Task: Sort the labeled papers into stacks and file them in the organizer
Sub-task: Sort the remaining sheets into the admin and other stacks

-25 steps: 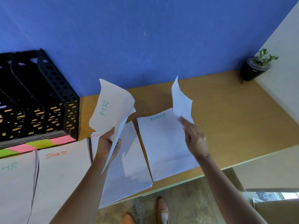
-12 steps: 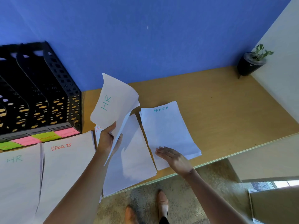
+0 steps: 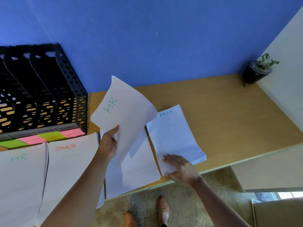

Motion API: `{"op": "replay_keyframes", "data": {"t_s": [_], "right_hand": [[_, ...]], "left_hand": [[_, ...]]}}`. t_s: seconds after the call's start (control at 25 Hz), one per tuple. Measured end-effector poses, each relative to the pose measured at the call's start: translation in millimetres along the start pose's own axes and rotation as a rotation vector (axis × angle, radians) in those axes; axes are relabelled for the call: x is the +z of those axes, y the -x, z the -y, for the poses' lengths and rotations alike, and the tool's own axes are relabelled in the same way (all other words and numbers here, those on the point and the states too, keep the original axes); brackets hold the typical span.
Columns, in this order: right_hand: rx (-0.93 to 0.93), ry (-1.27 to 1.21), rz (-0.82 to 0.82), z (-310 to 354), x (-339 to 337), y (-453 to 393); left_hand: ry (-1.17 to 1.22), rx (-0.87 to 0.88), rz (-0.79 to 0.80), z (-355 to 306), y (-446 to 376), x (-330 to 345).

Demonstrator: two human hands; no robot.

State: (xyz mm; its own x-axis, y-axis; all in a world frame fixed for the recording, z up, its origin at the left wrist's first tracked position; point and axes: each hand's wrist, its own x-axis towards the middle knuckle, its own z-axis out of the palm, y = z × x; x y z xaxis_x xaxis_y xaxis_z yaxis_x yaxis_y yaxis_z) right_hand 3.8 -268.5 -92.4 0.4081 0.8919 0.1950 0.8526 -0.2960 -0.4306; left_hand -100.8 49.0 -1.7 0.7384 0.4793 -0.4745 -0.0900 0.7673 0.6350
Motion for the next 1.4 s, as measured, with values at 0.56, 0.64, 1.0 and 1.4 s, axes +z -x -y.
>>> {"op": "replay_keyframes", "data": {"t_s": [0.56,0.64,1.0,1.4], "right_hand": [[0.488,-1.1,-0.045,60.3,-58.0,-148.0],[0.511,-1.041,-0.007,70.4,-45.4,-158.9],[0.55,-0.868,-0.01,101.6,12.9,-182.9],[0.542,-0.858,0.223,178.6,78.2,-198.8]], "left_hand": [[-0.511,-0.108,-0.086,-10.9,28.3,-50.7],[-0.519,-0.106,-0.129,-13.2,36.5,-63.7],[-0.464,0.021,-0.227,-19.6,78.1,-105.4],[-0.703,0.226,-0.993,-50.8,103.4,-181.4]]}}
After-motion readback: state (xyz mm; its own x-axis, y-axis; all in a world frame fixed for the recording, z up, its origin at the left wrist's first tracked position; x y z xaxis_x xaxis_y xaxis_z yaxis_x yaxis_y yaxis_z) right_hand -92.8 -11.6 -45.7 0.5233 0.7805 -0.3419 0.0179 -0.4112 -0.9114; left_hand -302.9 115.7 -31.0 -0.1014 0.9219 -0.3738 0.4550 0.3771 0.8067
